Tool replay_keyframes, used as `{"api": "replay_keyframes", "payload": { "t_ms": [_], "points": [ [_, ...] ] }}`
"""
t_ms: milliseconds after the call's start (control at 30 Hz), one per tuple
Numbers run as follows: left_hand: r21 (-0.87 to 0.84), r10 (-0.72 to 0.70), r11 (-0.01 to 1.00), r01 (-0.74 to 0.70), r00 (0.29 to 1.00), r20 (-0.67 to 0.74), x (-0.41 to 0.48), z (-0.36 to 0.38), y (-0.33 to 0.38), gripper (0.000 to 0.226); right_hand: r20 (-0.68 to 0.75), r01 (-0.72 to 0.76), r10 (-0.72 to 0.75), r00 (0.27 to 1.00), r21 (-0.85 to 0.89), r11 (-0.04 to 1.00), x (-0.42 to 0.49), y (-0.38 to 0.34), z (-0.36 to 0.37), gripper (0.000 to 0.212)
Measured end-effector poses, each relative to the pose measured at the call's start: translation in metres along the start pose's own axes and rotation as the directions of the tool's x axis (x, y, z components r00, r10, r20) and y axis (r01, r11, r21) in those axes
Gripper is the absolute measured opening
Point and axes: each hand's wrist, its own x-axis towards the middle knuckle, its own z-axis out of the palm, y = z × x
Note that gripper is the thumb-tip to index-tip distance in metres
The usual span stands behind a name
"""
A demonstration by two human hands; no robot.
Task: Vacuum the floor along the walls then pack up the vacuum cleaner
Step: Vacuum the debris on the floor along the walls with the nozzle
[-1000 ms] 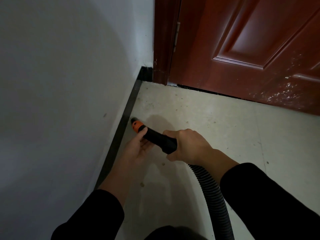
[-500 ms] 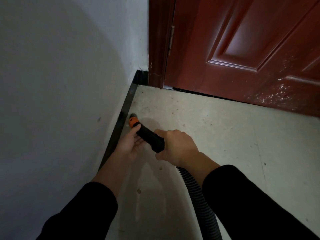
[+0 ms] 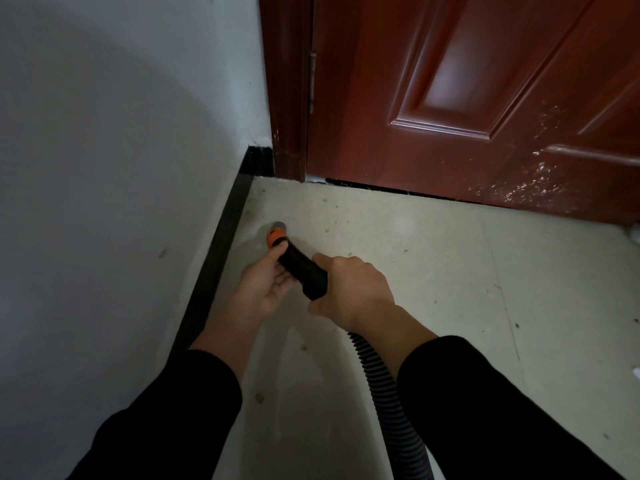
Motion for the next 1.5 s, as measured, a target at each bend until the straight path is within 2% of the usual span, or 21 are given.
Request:
{"api": "replay_keyframes", "payload": {
  "t_ms": [533, 767, 933, 1267, 1500],
  "points": [
    [0.048, 0.018, 0.999, -0.018, 1.000, -0.011, 0.011, 0.047, -0.021, 0.042, 0.046, -0.009, 0.008, 0.999, 0.012, 1.000, -0.001, 0.049, -0.023, 0.043],
    [0.085, 0.044, 0.996, -0.040, 0.998, -0.047, 0.000, 0.064, -0.026, 0.049, 0.091, 0.071, -0.068, 0.994, -0.034, 0.997, 0.002, 0.062, -0.043, 0.041],
    [0.072, 0.065, 0.995, -0.062, 0.997, -0.042, 0.012, 0.071, -0.021, 0.046, 0.097, 0.084, -0.082, 0.992, -0.015, 0.996, 0.016, 0.073, -0.051, 0.039],
    [0.075, 0.087, 0.994, -0.079, 0.991, -0.105, 0.013, 0.042, 0.003, 0.040, 0.116, 0.148, -0.153, 0.981, 0.051, 0.988, 0.037, 0.049, -0.037, 0.036],
    [0.124, 0.097, 0.989, -0.086, 0.992, -0.086, 0.019, 0.036, 0.019, 0.043, 0.081, 0.133, -0.140, 0.987, 0.082, 0.988, 0.047, 0.038, -0.027, 0.034]
  ]
}}
